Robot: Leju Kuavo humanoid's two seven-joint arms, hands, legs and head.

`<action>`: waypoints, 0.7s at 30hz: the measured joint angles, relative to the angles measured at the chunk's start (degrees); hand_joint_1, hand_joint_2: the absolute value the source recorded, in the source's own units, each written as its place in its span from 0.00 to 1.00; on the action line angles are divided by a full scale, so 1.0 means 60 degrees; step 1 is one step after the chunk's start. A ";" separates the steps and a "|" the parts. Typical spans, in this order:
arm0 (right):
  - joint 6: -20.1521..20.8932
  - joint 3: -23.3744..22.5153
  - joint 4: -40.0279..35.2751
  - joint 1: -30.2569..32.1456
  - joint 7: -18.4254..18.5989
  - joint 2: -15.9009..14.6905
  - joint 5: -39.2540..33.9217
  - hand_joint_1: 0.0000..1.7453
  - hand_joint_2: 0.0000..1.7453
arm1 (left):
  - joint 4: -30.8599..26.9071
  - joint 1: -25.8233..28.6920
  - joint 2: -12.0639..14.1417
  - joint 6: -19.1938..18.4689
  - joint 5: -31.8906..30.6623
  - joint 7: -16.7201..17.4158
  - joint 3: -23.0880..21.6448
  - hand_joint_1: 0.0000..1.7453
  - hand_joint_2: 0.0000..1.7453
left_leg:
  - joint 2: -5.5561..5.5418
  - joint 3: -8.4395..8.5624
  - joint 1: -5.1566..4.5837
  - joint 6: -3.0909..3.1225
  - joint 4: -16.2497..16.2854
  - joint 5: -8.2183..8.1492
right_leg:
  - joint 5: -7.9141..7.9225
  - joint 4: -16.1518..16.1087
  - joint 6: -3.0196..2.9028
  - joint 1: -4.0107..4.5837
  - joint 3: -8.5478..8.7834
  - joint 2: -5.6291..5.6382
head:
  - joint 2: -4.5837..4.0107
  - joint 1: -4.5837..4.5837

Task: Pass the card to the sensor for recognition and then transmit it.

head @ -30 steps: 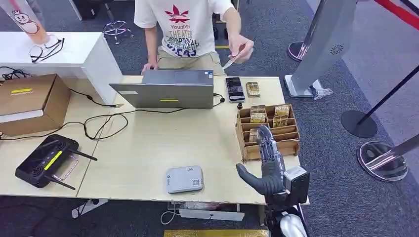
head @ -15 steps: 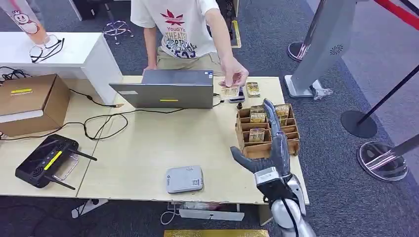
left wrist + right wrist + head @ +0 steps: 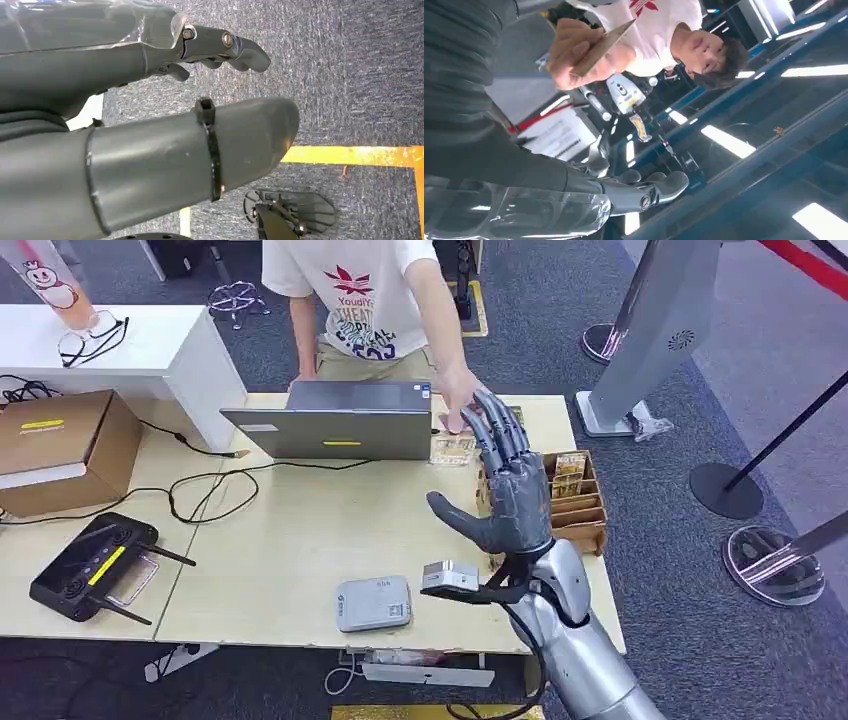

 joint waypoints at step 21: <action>-0.0397 0.0572 0.1274 -0.0761 0.0065 0.0000 -0.0099 0.82 1.00 | 0.0000 -0.0004 -0.0015 0.0200 0.0076 -0.0135 0.0000 0.00 0.00 | -0.0001 0.0001 0.0000 0.0000 0.0000 0.0000 | 0.0000 0.0000 0.0000 0.0000 0.0000 -0.0001 | 0.0000 0.0000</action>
